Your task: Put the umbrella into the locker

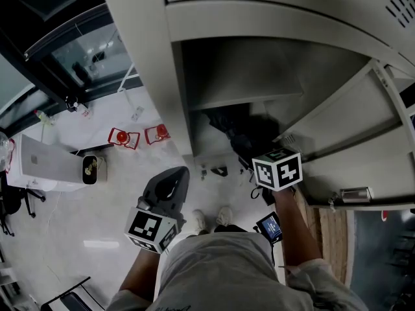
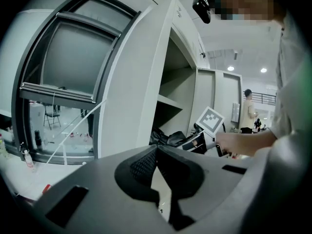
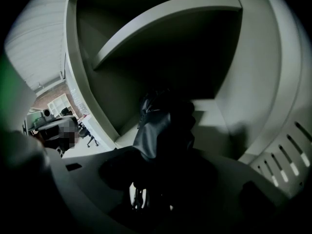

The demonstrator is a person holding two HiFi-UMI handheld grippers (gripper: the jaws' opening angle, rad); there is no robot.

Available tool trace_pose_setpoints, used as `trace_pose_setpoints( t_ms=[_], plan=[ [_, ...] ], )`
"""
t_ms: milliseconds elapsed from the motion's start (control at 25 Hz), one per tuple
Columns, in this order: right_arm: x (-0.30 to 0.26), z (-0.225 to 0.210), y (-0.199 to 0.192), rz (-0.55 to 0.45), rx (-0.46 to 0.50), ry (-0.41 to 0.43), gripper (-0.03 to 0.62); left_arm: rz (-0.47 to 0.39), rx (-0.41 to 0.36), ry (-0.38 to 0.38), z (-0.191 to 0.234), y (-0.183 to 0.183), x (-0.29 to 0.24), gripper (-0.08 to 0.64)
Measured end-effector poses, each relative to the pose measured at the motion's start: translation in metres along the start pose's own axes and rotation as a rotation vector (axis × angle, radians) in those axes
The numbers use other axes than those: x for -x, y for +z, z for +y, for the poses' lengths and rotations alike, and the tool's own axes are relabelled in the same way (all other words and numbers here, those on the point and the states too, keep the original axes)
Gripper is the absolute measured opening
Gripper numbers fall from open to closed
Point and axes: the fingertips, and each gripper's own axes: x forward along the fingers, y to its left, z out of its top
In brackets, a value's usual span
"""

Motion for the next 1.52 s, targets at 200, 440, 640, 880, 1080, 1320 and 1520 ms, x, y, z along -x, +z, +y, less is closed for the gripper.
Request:
trace_pose_setpoints(
  t_ms=[200, 440, 640, 880, 1080, 1320, 1520],
  plan=[
    [-0.007, -0.004, 0.002, 0.012, 0.005, -0.008, 0.206, 0.004, 0.004, 0.004, 0.004, -0.001, -0.001, 0.015],
    [-0.013, -0.007, 0.007, 0.021, 0.022, -0.024, 0.206, 0.019, 0.010, 0.003, 0.006, -0.005, 0.000, 0.015],
    [-0.017, -0.008, 0.007, 0.043, 0.043, -0.039, 0.206, 0.008, 0.009, -0.003, 0.006, -0.003, -0.001, 0.015],
    [-0.022, -0.010, 0.011, 0.063, 0.081, -0.066, 0.207, 0.018, 0.015, -0.008, 0.005, -0.006, -0.001, 0.015],
    [-0.025, -0.010, 0.011, 0.082, 0.114, -0.092, 0.213, 0.016, 0.025, 0.009, 0.011, -0.007, 0.002, 0.015],
    [-0.027, -0.008, 0.008, 0.106, 0.180, -0.125, 0.225, 0.008, 0.032, 0.019, 0.014, -0.007, 0.004, 0.015],
    [-0.027, -0.007, 0.008, 0.103, 0.191, -0.131, 0.236, 0.014, 0.039, 0.018, 0.013, -0.009, 0.004, 0.015]
  ],
)
